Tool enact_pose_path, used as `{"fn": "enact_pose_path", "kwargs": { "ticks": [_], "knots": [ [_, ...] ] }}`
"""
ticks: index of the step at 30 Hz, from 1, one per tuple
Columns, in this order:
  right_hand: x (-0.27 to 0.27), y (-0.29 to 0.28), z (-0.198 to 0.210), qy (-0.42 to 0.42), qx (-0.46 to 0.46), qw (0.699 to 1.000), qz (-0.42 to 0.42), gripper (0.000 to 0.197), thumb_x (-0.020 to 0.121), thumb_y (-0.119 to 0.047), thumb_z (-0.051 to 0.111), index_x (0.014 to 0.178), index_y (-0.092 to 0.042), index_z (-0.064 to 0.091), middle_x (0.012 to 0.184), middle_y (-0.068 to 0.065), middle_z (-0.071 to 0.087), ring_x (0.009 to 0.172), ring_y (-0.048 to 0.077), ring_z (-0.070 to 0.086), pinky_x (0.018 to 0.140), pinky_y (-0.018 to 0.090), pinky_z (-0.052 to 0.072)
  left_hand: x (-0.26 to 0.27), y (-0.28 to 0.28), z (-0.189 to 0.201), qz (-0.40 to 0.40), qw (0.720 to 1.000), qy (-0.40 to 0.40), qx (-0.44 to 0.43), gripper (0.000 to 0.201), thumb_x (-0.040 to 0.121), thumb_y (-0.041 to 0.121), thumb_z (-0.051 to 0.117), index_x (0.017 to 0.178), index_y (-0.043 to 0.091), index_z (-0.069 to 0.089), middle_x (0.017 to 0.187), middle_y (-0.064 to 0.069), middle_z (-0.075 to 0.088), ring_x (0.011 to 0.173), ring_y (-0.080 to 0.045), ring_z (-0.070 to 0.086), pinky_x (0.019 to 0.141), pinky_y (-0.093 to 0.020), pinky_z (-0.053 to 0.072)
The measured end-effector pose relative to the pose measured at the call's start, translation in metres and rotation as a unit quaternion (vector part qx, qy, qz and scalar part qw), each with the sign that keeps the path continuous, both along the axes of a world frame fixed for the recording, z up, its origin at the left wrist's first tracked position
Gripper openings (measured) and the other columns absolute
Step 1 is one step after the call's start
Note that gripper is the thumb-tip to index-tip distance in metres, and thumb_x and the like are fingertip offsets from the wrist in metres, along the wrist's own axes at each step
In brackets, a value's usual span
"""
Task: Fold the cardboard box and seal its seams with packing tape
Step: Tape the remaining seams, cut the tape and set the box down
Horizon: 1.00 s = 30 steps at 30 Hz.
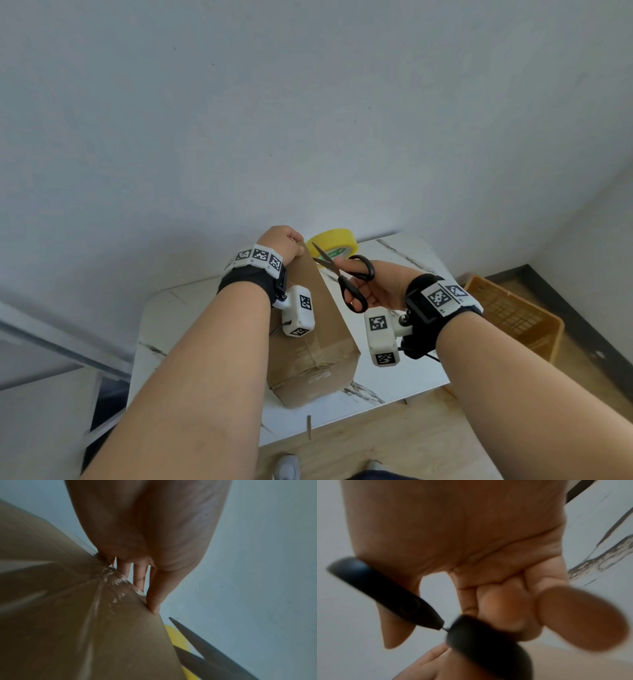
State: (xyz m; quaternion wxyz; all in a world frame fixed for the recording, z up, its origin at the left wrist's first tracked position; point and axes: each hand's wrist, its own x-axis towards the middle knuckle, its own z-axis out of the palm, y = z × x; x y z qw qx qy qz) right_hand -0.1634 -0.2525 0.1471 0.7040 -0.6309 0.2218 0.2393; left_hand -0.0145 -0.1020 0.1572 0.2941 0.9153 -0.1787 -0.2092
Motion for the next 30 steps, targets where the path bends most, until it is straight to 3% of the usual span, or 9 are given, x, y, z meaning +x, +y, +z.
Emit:
{"fn": "enact_pose_path", "kwargs": {
  "ticks": [7, 13, 19, 22, 24, 27, 30],
  "knots": [
    [0.02, 0.012, -0.009, 0.012, -0.008, 1.0, -0.028, 0.058, 0.08, -0.064, 0.059, 0.068, -0.007, 0.063, 0.061, 0.007, 0.063, 0.048, 0.014, 0.058, 0.048, 0.021, 0.047, 0.004, 0.0, 0.0, 0.011, 1.0, 0.011, 0.009, 0.032, 0.086, 0.016, 0.066, 0.118, 0.013, 0.061, 0.124, -0.006, 0.06, 0.113, -0.023, 0.057, 0.092, -0.03, 0.044],
    [0.034, 0.015, -0.022, 0.025, -0.014, 0.999, -0.045, 0.06, 0.072, -0.07, 0.065, 0.063, -0.011, 0.065, 0.069, 0.01, 0.063, 0.056, 0.017, 0.054, 0.057, 0.024, 0.042, 0.009, 0.002, 0.001, 0.017, 0.999, 0.026, 0.024, 0.037, 0.085, 0.02, 0.069, 0.119, 0.013, 0.057, 0.123, -0.005, 0.057, 0.112, -0.023, 0.054, 0.085, -0.028, 0.04],
    [0.035, 0.011, -0.03, -0.001, -0.007, 0.998, -0.07, 0.05, 0.079, -0.06, 0.066, 0.068, -0.012, 0.057, 0.063, 0.005, 0.057, 0.049, 0.013, 0.052, 0.042, 0.019, 0.036, 0.014, 0.0, 0.001, 0.007, 0.998, 0.045, 0.031, 0.036, 0.083, 0.018, 0.07, 0.116, 0.015, 0.057, 0.124, -0.005, 0.057, 0.113, -0.024, 0.055, 0.089, -0.03, 0.042],
    [0.034, 0.006, -0.032, 0.002, -0.04, 0.998, -0.056, 0.057, 0.07, -0.067, 0.07, 0.066, -0.012, 0.058, 0.058, 0.005, 0.055, 0.051, 0.015, 0.047, 0.042, 0.019, 0.033, 0.017, -0.002, 0.004, 0.001, 0.998, 0.055, 0.04, 0.037, 0.083, 0.016, 0.07, 0.118, 0.015, 0.056, 0.124, -0.005, 0.057, 0.114, -0.024, 0.054, 0.09, -0.032, 0.043],
    [0.034, 0.003, -0.033, 0.005, -0.051, 0.998, -0.047, 0.061, 0.062, -0.072, 0.071, 0.064, -0.012, 0.059, 0.056, 0.005, 0.054, 0.052, 0.016, 0.043, 0.044, 0.021, 0.031, 0.02, -0.005, 0.008, -0.003, 0.997, 0.062, 0.052, 0.042, 0.081, 0.014, 0.071, 0.12, 0.017, 0.055, 0.126, -0.005, 0.055, 0.115, -0.025, 0.053, 0.091, -0.033, 0.043],
    [0.035, 0.001, -0.036, 0.002, -0.043, 0.998, -0.049, 0.058, 0.069, -0.069, 0.07, 0.066, -0.012, 0.058, 0.055, 0.004, 0.054, 0.051, 0.015, 0.044, 0.043, 0.019, 0.032, 0.025, -0.012, 0.014, -0.029, 0.994, 0.073, 0.077, 0.055, 0.079, 0.014, 0.072, 0.129, 0.022, 0.051, 0.132, -0.004, 0.052, 0.118, -0.024, 0.052, 0.088, -0.029, 0.042],
    [0.035, 0.001, -0.035, -0.002, -0.035, 0.998, -0.047, 0.056, 0.073, -0.066, 0.068, 0.066, -0.012, 0.057, 0.055, 0.004, 0.054, 0.049, 0.014, 0.045, 0.042, 0.019, 0.032, 0.026, -0.024, 0.023, -0.083, 0.989, 0.054, 0.107, 0.054, 0.085, 0.022, 0.067, 0.136, 0.021, 0.05, 0.141, -0.003, 0.048, 0.126, -0.022, 0.048, 0.096, -0.027, 0.039]
  ]
}}
